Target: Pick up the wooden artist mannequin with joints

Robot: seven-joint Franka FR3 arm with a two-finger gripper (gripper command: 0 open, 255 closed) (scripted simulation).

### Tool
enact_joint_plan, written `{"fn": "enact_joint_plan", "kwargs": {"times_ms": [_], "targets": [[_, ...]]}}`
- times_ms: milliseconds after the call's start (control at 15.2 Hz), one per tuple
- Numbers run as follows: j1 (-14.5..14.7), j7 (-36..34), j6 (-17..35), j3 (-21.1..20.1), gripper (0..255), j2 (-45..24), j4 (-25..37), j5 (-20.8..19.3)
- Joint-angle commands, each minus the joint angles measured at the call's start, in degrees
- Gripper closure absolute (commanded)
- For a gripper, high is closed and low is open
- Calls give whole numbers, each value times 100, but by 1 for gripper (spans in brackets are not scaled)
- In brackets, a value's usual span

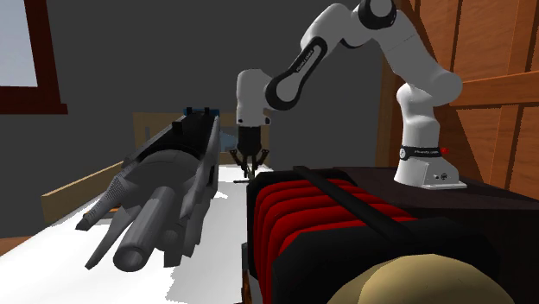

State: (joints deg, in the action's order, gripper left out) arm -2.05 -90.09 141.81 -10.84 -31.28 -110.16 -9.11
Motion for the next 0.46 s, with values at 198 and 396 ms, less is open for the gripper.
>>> {"fn": "enact_joint_plan", "kwargs": {"times_ms": [198,396], "targets": [[-45,55,-280,-60,255,289,-7,81],[-54,67,-344,-72,255,352,-4,100]]}}
